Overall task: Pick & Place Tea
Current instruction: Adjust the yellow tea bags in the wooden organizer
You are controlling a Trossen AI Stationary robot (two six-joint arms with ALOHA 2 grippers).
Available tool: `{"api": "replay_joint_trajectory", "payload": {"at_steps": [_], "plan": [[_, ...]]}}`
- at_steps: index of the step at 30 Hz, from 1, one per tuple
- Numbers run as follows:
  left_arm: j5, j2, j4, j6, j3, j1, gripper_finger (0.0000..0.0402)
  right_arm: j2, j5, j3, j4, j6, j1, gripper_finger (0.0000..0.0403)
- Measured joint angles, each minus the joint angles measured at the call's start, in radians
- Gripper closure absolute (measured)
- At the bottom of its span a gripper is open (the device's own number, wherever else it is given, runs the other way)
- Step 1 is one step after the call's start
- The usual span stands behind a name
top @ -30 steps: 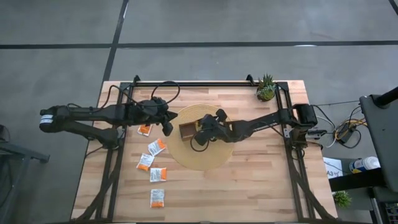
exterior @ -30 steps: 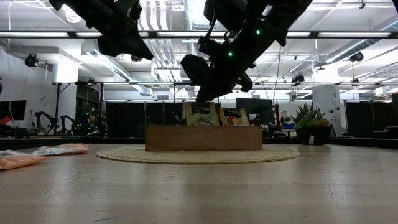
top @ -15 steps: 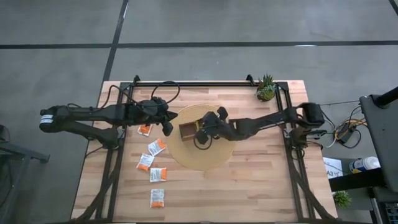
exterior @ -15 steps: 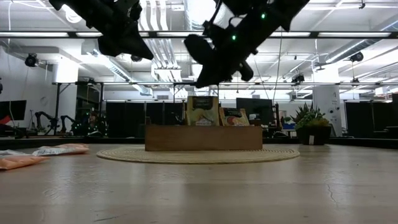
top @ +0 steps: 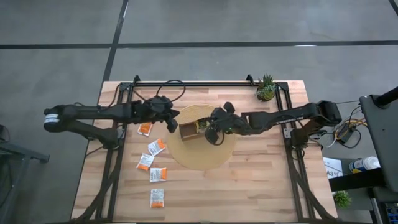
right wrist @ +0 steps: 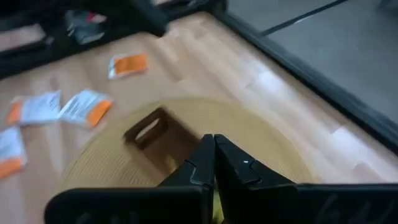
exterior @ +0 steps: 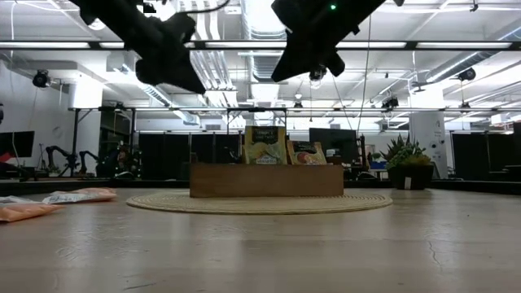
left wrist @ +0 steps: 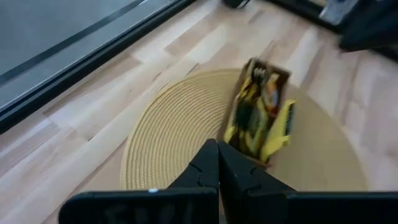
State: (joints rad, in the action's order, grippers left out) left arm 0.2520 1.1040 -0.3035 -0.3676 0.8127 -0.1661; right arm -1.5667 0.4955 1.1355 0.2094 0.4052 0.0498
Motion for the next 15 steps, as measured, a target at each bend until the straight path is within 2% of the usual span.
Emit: {"api": "replay_joint_trajectory", "payload": {"at_steps": [6, 15], "plan": [[-0.01, 0.099, 0.048, 0.048, 0.0, -0.055, 0.0402, 0.01, -0.093, 0.0, 0.035, -0.021, 0.0, 0.0394], [-0.219, 0.257, 0.25, 0.103, 0.001, -0.179, 0.0402, 0.006, -0.183, -0.001, 0.078, -0.029, 0.0, 0.0394]]}}
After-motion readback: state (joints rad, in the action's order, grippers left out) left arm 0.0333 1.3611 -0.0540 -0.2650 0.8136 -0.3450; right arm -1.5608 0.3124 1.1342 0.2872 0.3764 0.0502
